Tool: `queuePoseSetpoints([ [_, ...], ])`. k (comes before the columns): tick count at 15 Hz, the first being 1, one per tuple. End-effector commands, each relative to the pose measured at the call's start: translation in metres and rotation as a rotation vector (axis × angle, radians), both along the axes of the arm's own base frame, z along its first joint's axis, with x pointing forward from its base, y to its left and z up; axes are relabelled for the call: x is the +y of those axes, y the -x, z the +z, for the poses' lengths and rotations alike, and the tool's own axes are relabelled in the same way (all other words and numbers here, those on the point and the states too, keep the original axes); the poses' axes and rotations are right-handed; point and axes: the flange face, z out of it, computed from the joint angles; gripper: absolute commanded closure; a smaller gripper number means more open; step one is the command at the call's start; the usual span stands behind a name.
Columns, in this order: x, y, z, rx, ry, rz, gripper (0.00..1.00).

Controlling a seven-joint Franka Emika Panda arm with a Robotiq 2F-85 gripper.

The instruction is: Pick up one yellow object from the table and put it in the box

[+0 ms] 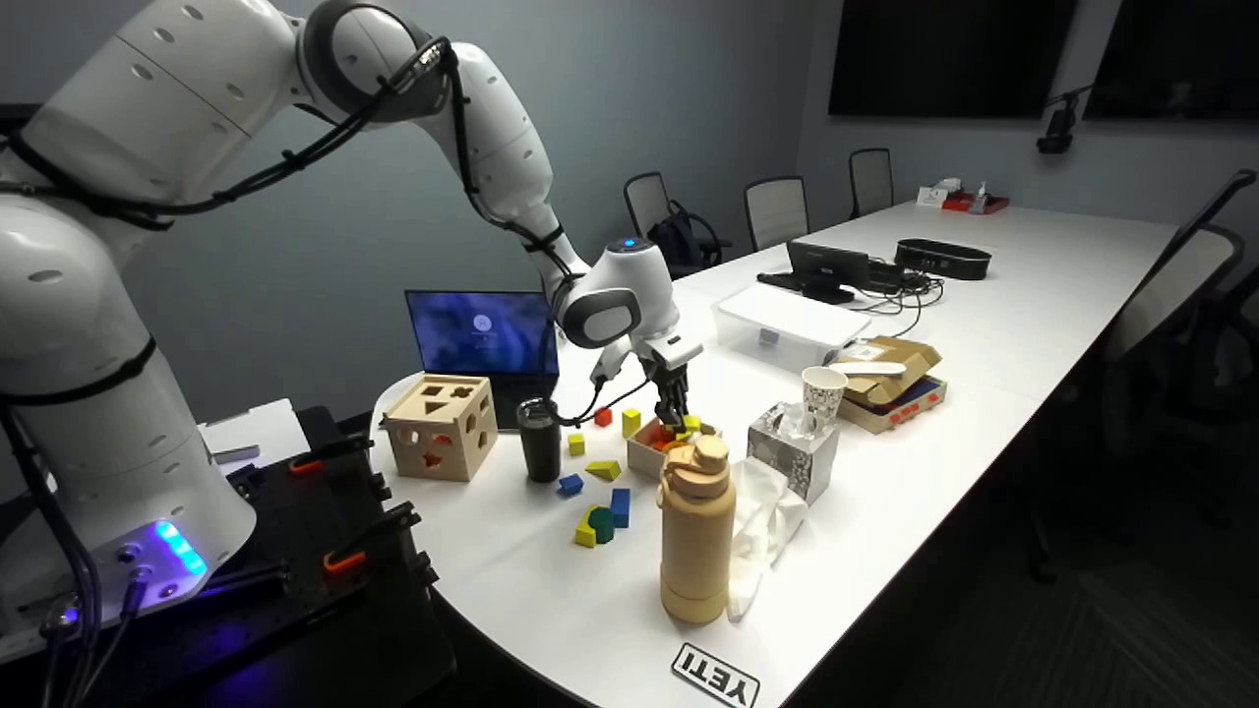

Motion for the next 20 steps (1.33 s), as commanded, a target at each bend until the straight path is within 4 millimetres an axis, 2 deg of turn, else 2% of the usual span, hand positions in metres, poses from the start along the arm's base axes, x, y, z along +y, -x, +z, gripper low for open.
queuePoseSetpoints([
  [1, 0.001, -0.008, 0.000, 0.014, -0.025, 0.002, 0.41],
  [6, 0.003, -0.006, 0.000, 0.043, -0.048, 0.000, 0.04],
  [7, 0.003, -0.006, 0.001, 0.043, -0.051, -0.004, 0.01],
  [11, 0.006, -0.004, 0.021, 0.042, -0.057, -0.007, 0.00],
  [16, 0.023, 0.001, 0.069, 0.074, -0.068, 0.009, 0.00],
  [20, 0.034, 0.018, 0.112, 0.112, -0.079, 0.013, 0.00],
])
